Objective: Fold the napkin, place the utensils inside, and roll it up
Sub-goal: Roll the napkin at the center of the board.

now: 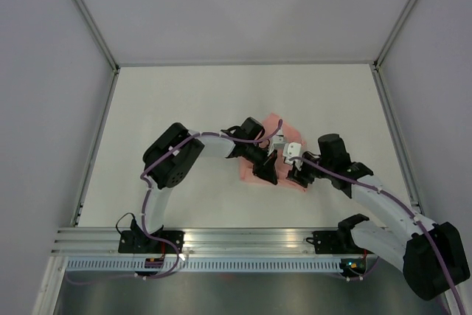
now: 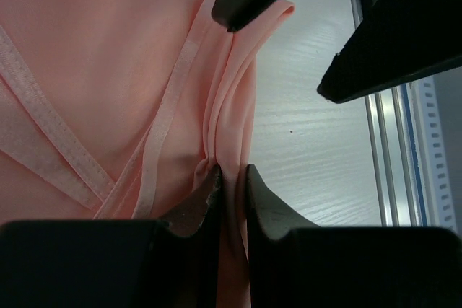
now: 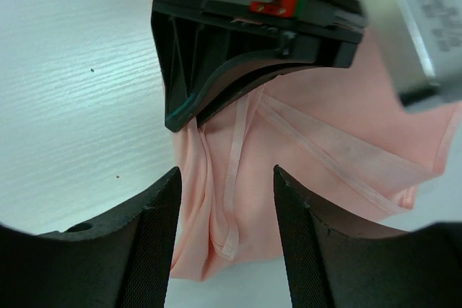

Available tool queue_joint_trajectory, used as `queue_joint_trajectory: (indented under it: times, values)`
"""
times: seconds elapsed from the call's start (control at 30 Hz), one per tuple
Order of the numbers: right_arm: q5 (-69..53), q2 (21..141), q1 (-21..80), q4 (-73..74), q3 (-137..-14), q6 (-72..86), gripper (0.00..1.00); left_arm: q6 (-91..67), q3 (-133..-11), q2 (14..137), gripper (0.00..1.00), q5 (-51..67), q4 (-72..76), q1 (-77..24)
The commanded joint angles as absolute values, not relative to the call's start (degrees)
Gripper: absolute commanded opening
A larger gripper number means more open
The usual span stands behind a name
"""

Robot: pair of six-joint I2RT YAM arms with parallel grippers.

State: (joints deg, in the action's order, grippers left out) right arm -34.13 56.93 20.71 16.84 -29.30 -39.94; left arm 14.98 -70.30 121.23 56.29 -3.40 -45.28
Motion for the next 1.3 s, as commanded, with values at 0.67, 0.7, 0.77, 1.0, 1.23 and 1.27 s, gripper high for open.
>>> queue_joint_trajectory:
  times: [0.67,0.7,0.77,1.0,1.23,1.27]
  values:
    - [-16.3,60.6,40.5,4.5,-20.6,-46.0,0.61,10.4,-69.7,129.2,0.02,51.6,-13.9,-44.6]
    - [-16.2,61.4,41.0,4.5,-20.7,-46.1,0.60,10.5,-69.7,129.2,0.02,51.7,-13.9,-44.6]
    - [-16.1,62.0,41.3,3.8,-20.6,-45.9,0.60,10.4,-69.6,129.2,0.02,51.5,-13.8,-44.5]
    - [-13.4,64.8,42.1,0.6,-20.0,-46.6,0.57,10.7,-69.7,129.0,0.02,51.2,-13.8,-44.5]
    - [-13.0,67.8,42.1,-1.5,-19.3,-47.1,0.48,11.1,-70.8,127.5,0.02,51.2,-13.8,-44.4]
    - [-13.2,67.9,42.1,-1.6,-19.2,-47.1,0.46,11.2,-70.8,127.3,0.03,51.1,-13.8,-44.4]
